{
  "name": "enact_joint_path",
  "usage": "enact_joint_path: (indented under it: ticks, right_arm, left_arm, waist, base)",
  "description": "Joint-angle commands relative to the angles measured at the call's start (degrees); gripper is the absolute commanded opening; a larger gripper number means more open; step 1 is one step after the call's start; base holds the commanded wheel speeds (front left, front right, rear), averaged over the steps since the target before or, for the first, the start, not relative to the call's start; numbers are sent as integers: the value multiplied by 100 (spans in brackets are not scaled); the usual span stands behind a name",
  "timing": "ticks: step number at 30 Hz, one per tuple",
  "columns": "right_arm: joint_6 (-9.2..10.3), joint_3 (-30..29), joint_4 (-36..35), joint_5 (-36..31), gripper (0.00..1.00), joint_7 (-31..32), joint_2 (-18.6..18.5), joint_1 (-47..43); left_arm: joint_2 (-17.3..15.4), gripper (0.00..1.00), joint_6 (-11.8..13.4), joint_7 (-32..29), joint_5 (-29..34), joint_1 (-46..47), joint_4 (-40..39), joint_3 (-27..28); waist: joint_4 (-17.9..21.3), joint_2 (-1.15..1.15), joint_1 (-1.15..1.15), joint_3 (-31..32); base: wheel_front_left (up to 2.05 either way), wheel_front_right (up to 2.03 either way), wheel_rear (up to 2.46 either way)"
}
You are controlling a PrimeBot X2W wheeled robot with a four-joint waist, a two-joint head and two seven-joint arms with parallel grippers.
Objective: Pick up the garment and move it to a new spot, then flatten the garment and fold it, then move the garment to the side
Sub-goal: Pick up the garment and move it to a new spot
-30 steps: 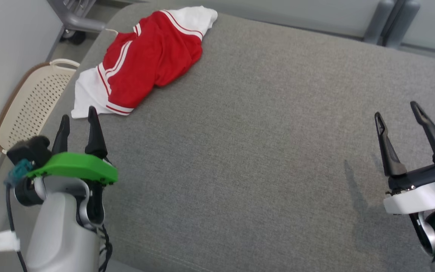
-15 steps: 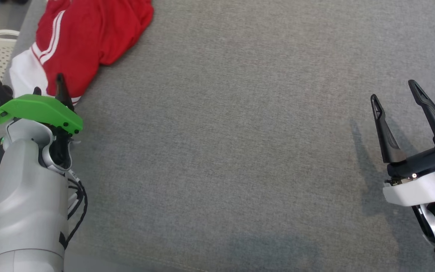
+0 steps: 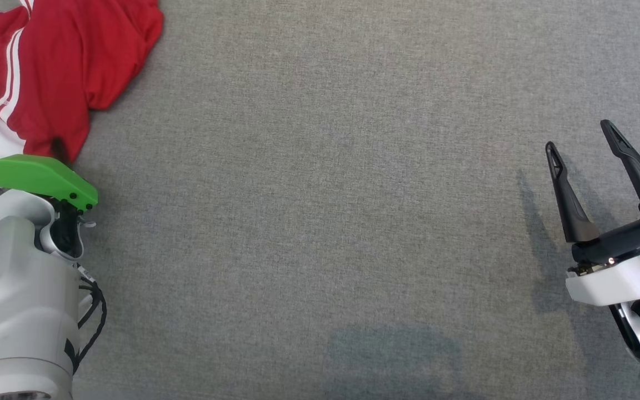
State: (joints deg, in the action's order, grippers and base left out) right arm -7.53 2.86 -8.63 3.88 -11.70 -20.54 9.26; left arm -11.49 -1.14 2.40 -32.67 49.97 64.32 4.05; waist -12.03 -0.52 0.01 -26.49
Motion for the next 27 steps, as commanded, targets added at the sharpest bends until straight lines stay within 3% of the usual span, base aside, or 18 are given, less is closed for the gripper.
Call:
enact_joint_path:
  ticks: [1, 7, 13, 20, 27]
  right_arm:
    - [8, -18, -20, 12, 100, -14, -9, -64]
    - [8, -28, 87, -9, 100, -69, 105, -109]
    - [8, 45, 338, 21, 100, -194, 381, -159]
    - [8, 83, 633, 68, 100, -312, 687, -53]
    - [8, 85, 769, 83, 100, -347, 1081, 169]
  left_arm:
    - [9, 0, -55, 48, 3, 57, 59, -37]
    - [-42, 0, -208, 324, 296, 349, -69, -358]
    - [-152, 0, -456, -41, 813, 730, -540, -1074]
    - [-186, 0, -599, -952, 1106, 975, -1490, -1791]
    - [-432, 0, -637, -2667, 807, 740, -3574, -2991]
  waist:
    - [-14, 52, -1, 22]
    - [-86, 52, -1, 250]
    - [-7, 52, -1, 620]
    - [295, 52, -1, 863]
    - [870, 52, -1, 911]
  base:
    - [0, 0, 0]
    - [0, 0, 0]
    - [0, 0, 0]
    - [0, 0, 0]
    - [0, 0, 0]
